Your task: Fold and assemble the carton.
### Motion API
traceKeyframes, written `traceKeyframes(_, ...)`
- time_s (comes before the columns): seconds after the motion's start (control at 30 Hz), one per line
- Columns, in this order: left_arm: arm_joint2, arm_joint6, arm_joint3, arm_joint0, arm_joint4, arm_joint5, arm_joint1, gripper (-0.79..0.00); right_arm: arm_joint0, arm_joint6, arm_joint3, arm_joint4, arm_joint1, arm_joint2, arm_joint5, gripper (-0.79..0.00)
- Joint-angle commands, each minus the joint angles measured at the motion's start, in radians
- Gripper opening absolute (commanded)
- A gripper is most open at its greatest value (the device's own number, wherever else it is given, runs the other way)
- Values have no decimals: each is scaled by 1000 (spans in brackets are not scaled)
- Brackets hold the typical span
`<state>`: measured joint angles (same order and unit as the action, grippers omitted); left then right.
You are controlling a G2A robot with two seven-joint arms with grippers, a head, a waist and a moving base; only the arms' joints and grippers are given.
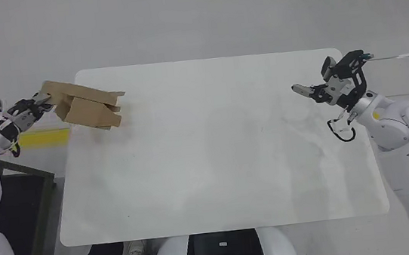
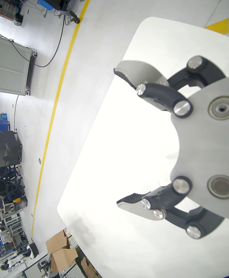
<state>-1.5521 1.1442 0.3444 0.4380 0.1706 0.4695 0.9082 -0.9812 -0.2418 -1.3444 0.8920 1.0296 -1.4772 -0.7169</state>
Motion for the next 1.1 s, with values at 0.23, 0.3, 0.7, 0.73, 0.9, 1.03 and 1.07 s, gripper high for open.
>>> traceKeyframes(0.23, 91, 15, 64, -7, 141, -35, 93, -785, 0, 0, 0, 0, 0, 0, 0, 0)
traceKeyframes(0.3, 122, 8, 89, -5, 164, -34, 117, -785, 0, 0, 0, 0, 0, 0, 0, 0)
traceKeyframes(0.7, 281, 156, 277, 65, 333, -47, 218, -785, 0, 0, 0, 0, 0, 0, 0, 0)
traceKeyframes(0.73, 290, 172, 299, 76, 348, -49, 223, -785, 0, 0, 0, 0, 0, 0, 0, 0)
traceKeyframes(0.9, 333, 239, 445, 155, 396, -60, 238, -785, 0, 0, 0, 0, 0, 0, 0, 0)
traceKeyframes(1.03, 349, 257, 579, 227, 421, -97, 238, -785, 0, 0, 0, 0, 0, 0, 0, 0)
traceKeyframes(1.07, 349, 259, 610, 243, 425, -109, 237, -785, 0, 0, 0, 0, 0, 0, 0, 0)
